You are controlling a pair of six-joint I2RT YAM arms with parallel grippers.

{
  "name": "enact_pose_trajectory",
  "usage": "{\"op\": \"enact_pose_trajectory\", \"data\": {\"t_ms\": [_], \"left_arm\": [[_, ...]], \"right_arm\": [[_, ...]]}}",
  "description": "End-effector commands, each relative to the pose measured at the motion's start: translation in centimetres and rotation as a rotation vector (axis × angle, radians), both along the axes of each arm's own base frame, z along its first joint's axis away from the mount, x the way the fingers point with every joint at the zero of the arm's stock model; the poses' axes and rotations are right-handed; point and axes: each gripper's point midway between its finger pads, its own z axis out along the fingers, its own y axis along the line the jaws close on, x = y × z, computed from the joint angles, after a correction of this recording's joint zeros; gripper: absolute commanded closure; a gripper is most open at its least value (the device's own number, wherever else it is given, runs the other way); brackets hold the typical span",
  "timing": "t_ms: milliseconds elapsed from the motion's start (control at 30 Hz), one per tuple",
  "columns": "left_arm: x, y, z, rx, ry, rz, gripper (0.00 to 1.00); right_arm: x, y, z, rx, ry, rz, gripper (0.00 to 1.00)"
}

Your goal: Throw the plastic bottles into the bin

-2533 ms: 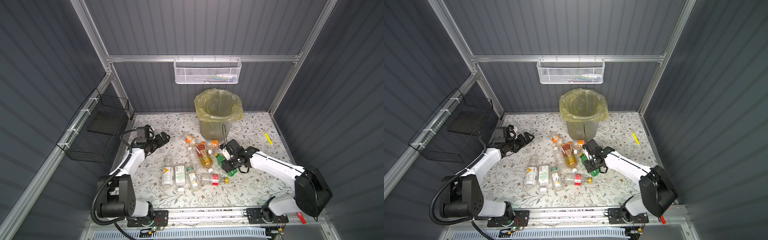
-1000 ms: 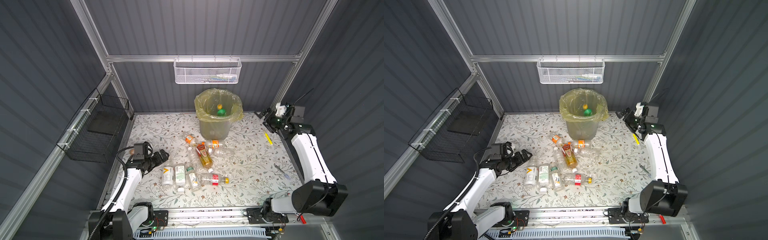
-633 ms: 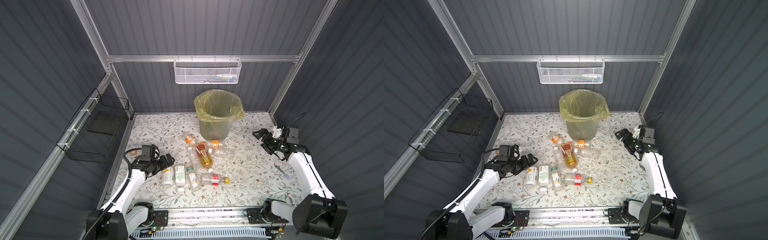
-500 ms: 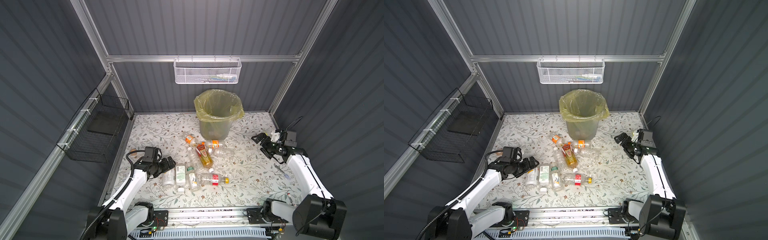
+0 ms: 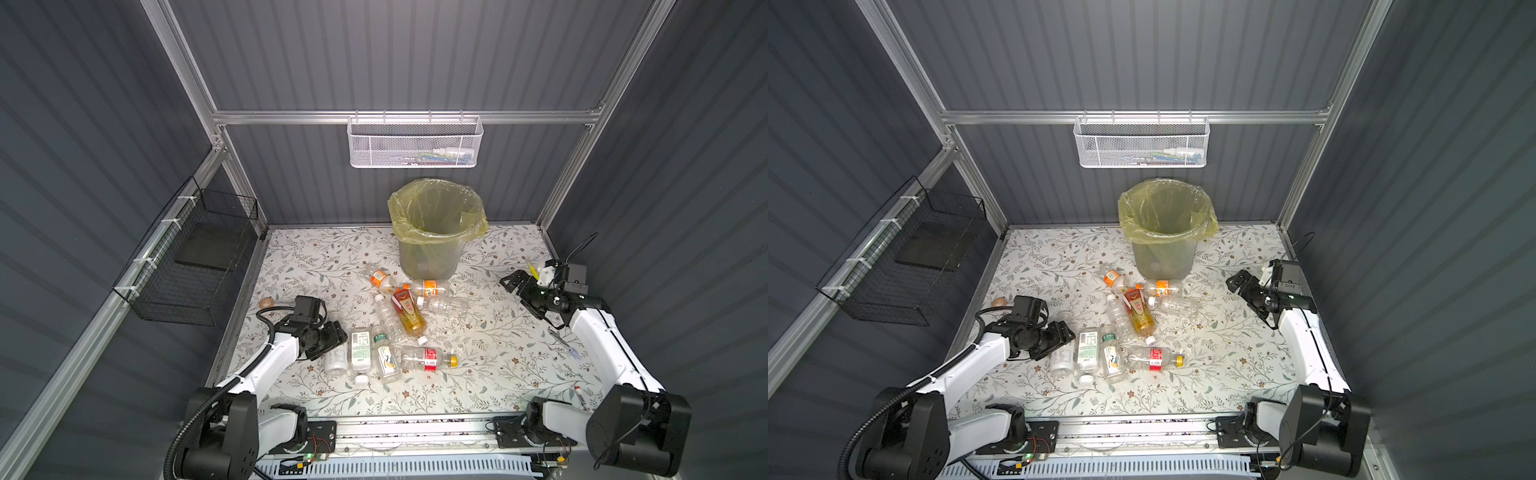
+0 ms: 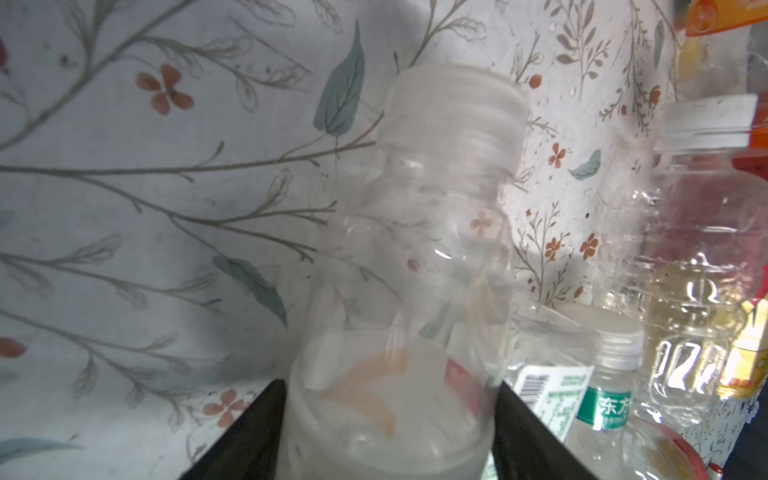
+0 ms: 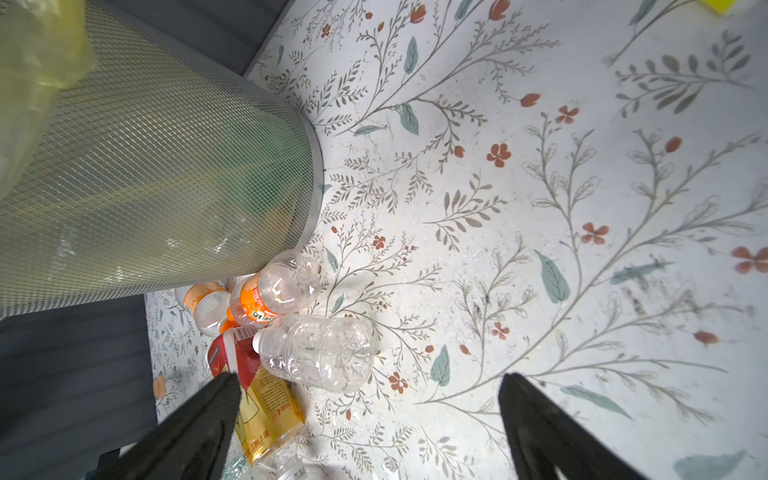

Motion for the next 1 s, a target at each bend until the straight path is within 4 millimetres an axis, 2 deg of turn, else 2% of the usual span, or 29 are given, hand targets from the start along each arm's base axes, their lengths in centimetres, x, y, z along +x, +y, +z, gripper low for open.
{"op": "enact_pose_trajectory", "data": {"t_ms": [0, 167, 400, 533, 600, 667, 767, 867, 900, 933, 967], "left_arm": [[-0.3, -0.1, -0.6, 0.007, 0.018, -0.005, 0.33], [0.2, 0.4, -0.2, 0.024, -0.013, 0.014, 0.37], [1.6, 0.2, 0.6, 0.01, -0.055, 0.033, 0.42], [3.0, 0.0, 1.8, 0.004, -0.1, 0.032, 0.43], [4.4, -0.6, 3.3, -0.023, -0.138, 0.028, 0.44], [6.9, -1.7, 6.8, -0.074, -0.211, 0.014, 0.45], [11.3, -3.0, 15.5, -0.119, -0.388, -0.019, 0.45], [16.3, -4.9, 28.1, -0.181, -0.651, -0.08, 0.46], [17.7, -6.4, 33.3, -0.255, -0.757, -0.118, 0.44], [18.7, -8.7, 37.6, -0.335, -0.836, -0.18, 0.37], [19.4, -10.5, 40.1, -0.377, -0.878, -0.226, 0.28]], "right_arm": [[0.3, 0.6, -0.8, 0.003, 0.018, 0.026, 0.02], [-0.2, 0.6, -3.0, -0.057, 0.138, 0.061, 0.04], [-0.3, 1.0, -3.9, -0.019, 0.148, 0.043, 0.06], [-0.5, 1.2, -4.6, -0.003, 0.16, 0.039, 0.06], [-0.6, 1.3, -5.1, 0.008, 0.171, 0.036, 0.07], [-0.7, 1.5, -5.4, 0.024, 0.182, 0.039, 0.08], [-0.7, 1.7, -5.3, 0.032, 0.178, 0.04, 0.08], [-0.4, 1.7, -5.0, 0.037, 0.164, 0.036, 0.08], [-0.2, 1.8, -5.0, 0.043, 0.161, 0.035, 0.08], [0.0, 2.0, -4.9, 0.053, 0.156, 0.038, 0.09], [0.2, 2.1, -4.9, 0.062, 0.156, 0.04, 0.09]]}}
